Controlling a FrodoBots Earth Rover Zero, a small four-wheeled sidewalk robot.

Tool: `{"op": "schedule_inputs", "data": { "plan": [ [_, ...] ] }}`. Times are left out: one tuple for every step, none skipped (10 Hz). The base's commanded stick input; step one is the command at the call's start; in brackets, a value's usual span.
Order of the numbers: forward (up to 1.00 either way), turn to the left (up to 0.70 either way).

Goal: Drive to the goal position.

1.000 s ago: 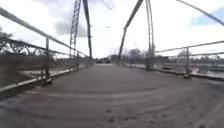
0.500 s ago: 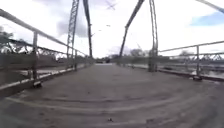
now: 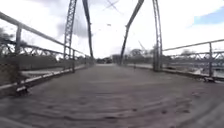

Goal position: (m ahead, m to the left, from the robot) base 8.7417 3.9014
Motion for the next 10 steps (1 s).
{"op": "schedule_inputs", "data": {
  "plan": [
    [1.0, 0.0],
    [1.0, 0.0],
    [1.0, 0.0],
    [1.0, 0.0],
    [1.0, 0.0],
    [1.0, 0.0],
    [1.0, 0.0],
    [1.0, 0.0],
    [1.0, 0.0],
    [1.0, 0.0]
  ]
}}
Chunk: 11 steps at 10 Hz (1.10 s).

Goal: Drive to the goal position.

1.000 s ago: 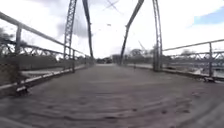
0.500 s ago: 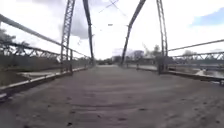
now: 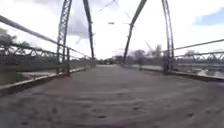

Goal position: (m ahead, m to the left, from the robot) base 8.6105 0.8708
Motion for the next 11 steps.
{"op": "schedule_inputs", "data": {
  "plan": [
    [1.0, 0.0],
    [1.0, 0.0],
    [1.0, 0.0],
    [1.0, 0.0],
    [1.0, 0.0],
    [1.0, 0.0],
    [1.0, 0.0],
    [1.0, 0.0],
    [1.0, 0.0],
    [1.0, 0.0],
    [1.0, 0.0]
  ]
}}
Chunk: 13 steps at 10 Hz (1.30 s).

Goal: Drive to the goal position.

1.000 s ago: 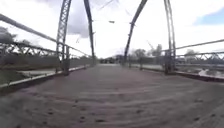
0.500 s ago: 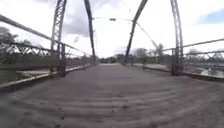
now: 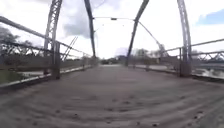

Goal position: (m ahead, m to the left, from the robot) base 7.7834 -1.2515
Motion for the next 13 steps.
{"op": "schedule_inputs", "data": {
  "plan": [
    [1.0, 0.0],
    [1.0, 0.0],
    [1.0, 0.0],
    [1.0, 0.0],
    [1.0, 0.0],
    [1.0, 0.0],
    [1.0, 0.0],
    [1.0, 0.0],
    [1.0, 0.0],
    [1.0, 0.0],
    [1.0, 0.0],
    [1.0, 0.0],
    [1.0, 0.0]
  ]
}}
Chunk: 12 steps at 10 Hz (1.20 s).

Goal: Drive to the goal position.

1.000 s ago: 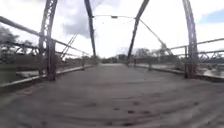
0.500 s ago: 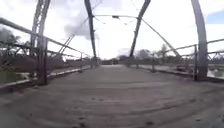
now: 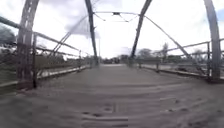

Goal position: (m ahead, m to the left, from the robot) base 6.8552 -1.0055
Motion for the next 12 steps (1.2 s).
{"op": "schedule_inputs", "data": {
  "plan": [
    [1.0, 0.0],
    [1.0, 0.0],
    [1.0, 0.0],
    [1.0, 0.0],
    [1.0, 0.0],
    [1.0, 0.0],
    [1.0, 0.0],
    [1.0, 0.0],
    [1.0, 0.0],
    [1.0, 0.0],
    [1.0, 0.0],
    [1.0, 0.0]
  ]
}}
